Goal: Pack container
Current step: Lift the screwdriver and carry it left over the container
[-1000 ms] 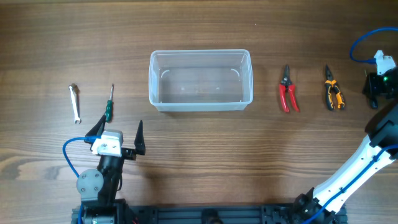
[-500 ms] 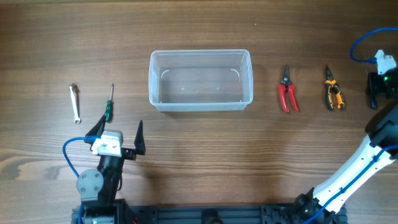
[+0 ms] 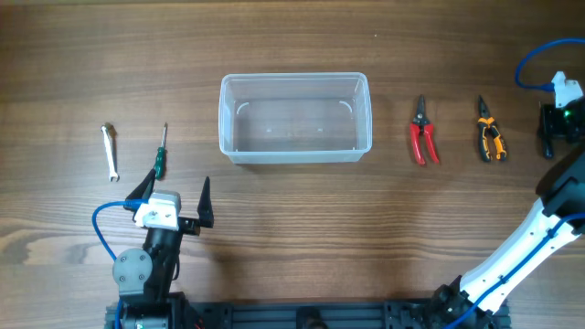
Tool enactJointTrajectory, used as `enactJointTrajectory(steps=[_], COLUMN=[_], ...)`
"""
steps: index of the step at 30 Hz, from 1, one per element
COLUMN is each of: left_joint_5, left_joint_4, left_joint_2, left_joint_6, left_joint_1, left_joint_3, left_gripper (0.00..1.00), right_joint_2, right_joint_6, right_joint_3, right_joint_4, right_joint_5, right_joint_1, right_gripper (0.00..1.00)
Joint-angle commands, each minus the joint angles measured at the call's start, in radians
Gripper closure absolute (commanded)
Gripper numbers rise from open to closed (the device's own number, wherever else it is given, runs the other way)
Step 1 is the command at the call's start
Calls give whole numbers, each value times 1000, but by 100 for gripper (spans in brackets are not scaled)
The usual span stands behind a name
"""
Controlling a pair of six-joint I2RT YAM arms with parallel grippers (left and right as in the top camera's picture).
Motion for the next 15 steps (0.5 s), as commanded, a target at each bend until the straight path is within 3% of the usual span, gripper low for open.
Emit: enactJointTrajectory(steps=[1,9,15], left_joint_5=[-5,-5,-6], left_joint_4=[-1,-1,-1], left_joint_2=[-6,-6,-6], left_joint_6=[12,12,12], left_joint_1=[-7,-6,-7], left_joint_3=[-6,-6,-6], left_gripper=[0,0,0], right_joint_2=[-179,-451,-605], right_joint_6=[21,19,20], right_joint_3=[19,19,19], right_joint_4=[-21,-73,-100], right_joint_5=[-68,-194,-333], right_joint_1=[64,259,509], right_gripper=[96,96,96])
